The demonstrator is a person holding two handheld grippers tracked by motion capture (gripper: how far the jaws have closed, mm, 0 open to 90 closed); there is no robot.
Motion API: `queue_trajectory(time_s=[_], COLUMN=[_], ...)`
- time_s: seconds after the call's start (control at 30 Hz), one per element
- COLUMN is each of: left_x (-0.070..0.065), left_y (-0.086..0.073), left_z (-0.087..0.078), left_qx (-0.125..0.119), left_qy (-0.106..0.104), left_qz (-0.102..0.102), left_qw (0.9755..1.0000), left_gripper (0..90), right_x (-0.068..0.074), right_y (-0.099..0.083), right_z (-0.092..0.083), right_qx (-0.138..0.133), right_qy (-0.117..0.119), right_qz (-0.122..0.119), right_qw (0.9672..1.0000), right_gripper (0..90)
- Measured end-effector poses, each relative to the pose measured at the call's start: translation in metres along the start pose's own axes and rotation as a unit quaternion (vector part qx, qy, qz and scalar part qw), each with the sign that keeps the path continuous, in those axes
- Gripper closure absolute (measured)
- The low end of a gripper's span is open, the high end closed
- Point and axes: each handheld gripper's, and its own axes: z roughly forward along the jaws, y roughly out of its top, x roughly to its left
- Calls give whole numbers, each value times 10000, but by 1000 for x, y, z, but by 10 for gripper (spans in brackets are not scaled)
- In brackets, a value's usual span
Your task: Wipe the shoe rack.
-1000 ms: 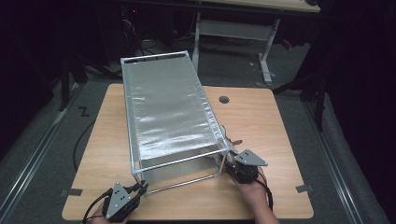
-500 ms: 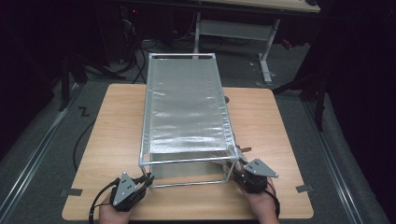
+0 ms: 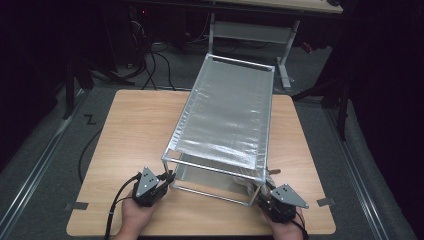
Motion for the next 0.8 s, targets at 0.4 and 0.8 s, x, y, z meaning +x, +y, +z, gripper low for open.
queue_trajectory(time_s=[0.4,0.8], left_x=[32,82], left_y=[7,8], left_z=[18,29], left_qx=[27,1], left_qy=[435,1116], left_qz=[-38,-278], left_qw=[9990,9934], left_gripper=[794,784], right_x=[37,32], right_y=[1,0], right_z=[-4,-9], right_qx=[-2,-66], right_qy=[348,279], right_qz=[-351,-252], right_qw=[9988,9993], right_gripper=[636,631])
